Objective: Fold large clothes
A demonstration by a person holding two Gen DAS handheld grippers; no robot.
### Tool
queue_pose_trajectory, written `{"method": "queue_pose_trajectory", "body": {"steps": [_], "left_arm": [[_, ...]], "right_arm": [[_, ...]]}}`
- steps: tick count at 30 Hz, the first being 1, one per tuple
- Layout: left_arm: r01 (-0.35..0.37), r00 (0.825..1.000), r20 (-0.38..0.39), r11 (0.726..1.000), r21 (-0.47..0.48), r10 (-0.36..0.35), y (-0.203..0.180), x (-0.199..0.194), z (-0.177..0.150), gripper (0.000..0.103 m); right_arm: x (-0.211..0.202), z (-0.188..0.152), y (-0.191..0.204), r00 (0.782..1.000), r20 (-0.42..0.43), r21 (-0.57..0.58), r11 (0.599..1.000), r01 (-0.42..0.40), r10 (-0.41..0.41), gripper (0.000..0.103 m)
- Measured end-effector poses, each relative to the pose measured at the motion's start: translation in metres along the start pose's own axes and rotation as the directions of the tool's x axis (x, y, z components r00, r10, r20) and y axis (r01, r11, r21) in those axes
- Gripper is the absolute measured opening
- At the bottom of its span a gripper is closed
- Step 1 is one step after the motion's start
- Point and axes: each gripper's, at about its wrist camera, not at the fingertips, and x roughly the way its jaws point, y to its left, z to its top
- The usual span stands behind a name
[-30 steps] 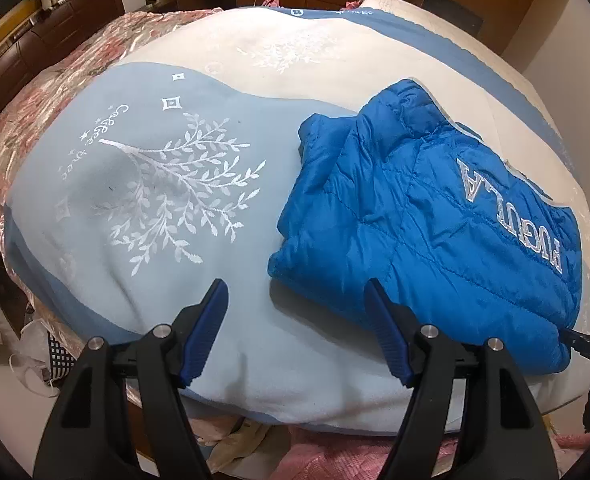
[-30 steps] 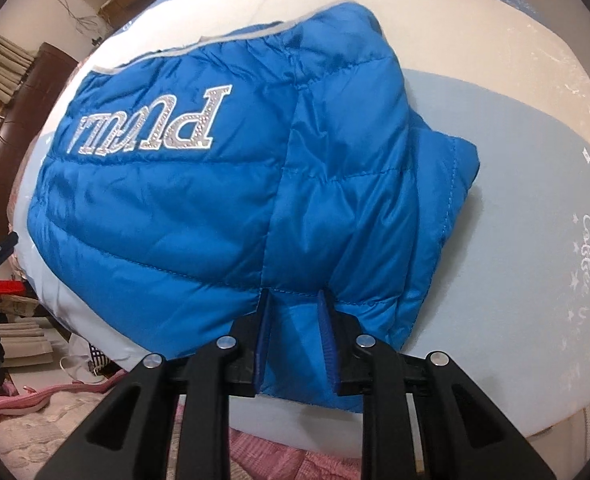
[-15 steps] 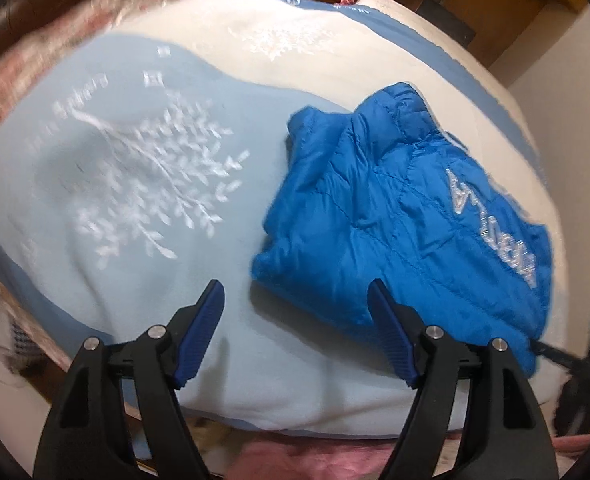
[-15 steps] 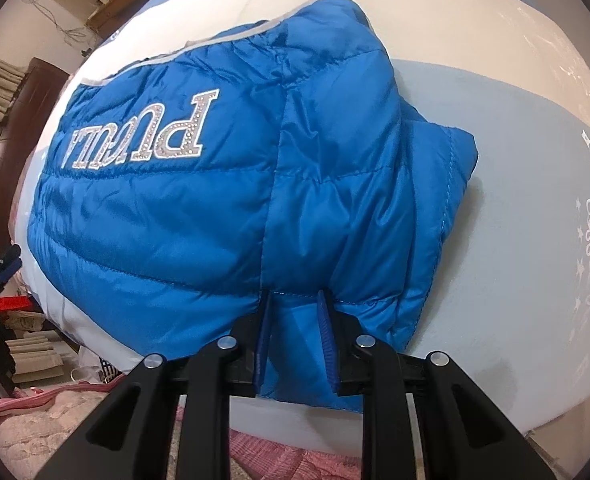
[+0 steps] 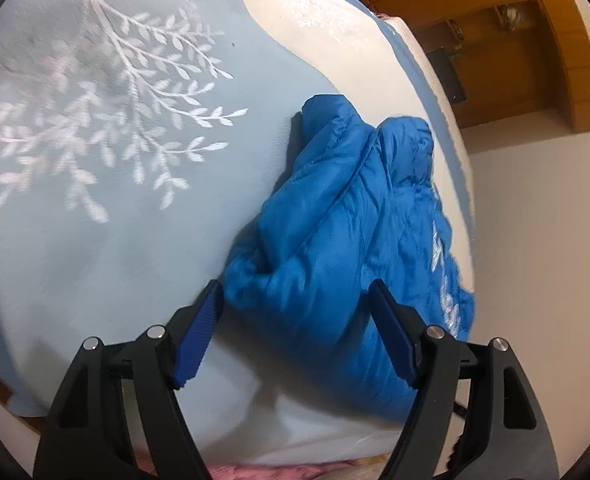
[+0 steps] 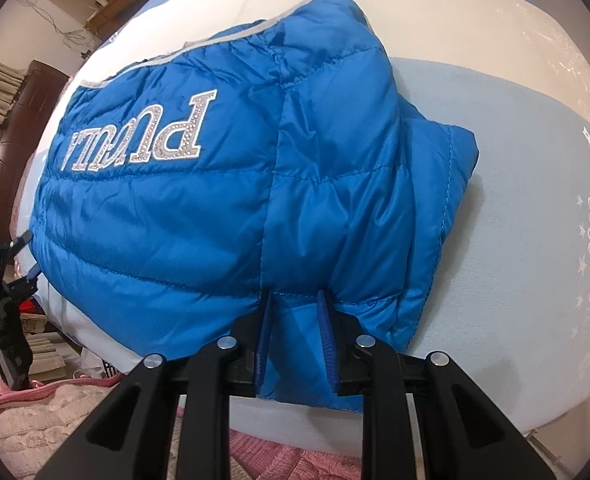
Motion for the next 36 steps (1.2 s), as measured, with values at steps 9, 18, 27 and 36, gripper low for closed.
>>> {"method": "queue_pose_trajectory", "body": {"steps": [9,18,27,36], "left_arm": [[0.007,0.999,0.037,0.997,0.073,-0.009,-0.021,0.011,0.011,0.038],[0.001,0.999,0.042,0.999,0.042,-0.003,-0.015,0.004,-0.002,0.029],[0.029,1.0,0.008,0.999,0.024,-0.03,0.012,0.024,0.0,0.039],[-0.061,0.995,0.081,0.993,0.105,0.052,-0.039,-0.001,-0.004,0.03]], "right_arm": [[0.0,0.001,-0.001,1.0,-0.007,-0.003,1.0,-0.001,0.001,0.023],[0.001,0.002,-0.001,1.0,-0.007,-0.004,1.0,-0.013,0.013,0.023],[0.006,0.0,-0.003,1.0,-0.003,-0.008,1.0,-0.022,0.022,0.023],[-0.023,-0.004,-0.012,0.997,0.051,0.031,0.998,-0.058,0.056,0.035]]}}
